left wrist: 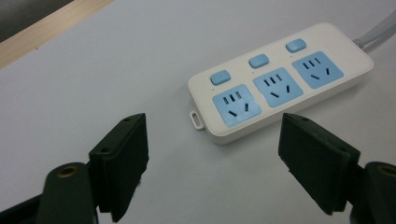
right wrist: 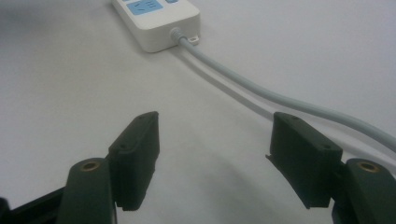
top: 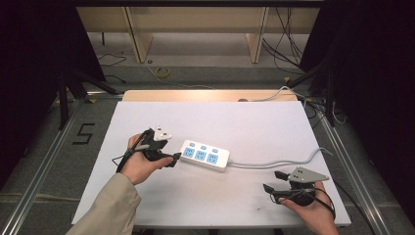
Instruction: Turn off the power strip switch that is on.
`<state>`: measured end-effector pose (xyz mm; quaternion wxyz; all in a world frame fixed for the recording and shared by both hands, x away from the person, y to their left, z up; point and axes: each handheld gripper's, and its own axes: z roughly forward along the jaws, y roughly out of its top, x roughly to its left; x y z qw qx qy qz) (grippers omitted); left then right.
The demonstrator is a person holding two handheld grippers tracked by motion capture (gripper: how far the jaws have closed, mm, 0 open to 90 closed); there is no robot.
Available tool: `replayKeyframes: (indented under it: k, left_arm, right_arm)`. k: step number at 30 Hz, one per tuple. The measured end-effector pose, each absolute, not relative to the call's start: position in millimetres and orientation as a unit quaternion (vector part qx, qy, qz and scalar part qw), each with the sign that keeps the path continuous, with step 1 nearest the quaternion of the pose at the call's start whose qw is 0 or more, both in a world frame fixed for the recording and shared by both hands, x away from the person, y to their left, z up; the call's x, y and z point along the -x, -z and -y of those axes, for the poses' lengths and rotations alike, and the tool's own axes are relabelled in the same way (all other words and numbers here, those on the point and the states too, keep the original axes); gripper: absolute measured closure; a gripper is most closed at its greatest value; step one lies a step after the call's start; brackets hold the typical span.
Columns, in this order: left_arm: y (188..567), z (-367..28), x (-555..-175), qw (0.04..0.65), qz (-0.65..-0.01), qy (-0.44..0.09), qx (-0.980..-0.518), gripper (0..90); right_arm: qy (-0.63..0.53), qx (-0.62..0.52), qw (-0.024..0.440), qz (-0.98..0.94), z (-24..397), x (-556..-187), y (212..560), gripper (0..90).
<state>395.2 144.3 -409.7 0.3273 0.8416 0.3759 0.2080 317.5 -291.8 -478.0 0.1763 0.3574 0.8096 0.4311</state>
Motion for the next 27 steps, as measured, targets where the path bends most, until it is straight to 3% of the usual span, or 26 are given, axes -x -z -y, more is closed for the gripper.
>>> replayKeyframes:
  k: [27]
  left_arm:
    - [465,-183,-339,0.357,-0.4,-0.219,-0.815,19.5]
  right_arm:
    - [-0.43,-0.358,0.176,-0.809,291,-318,478,33.9]
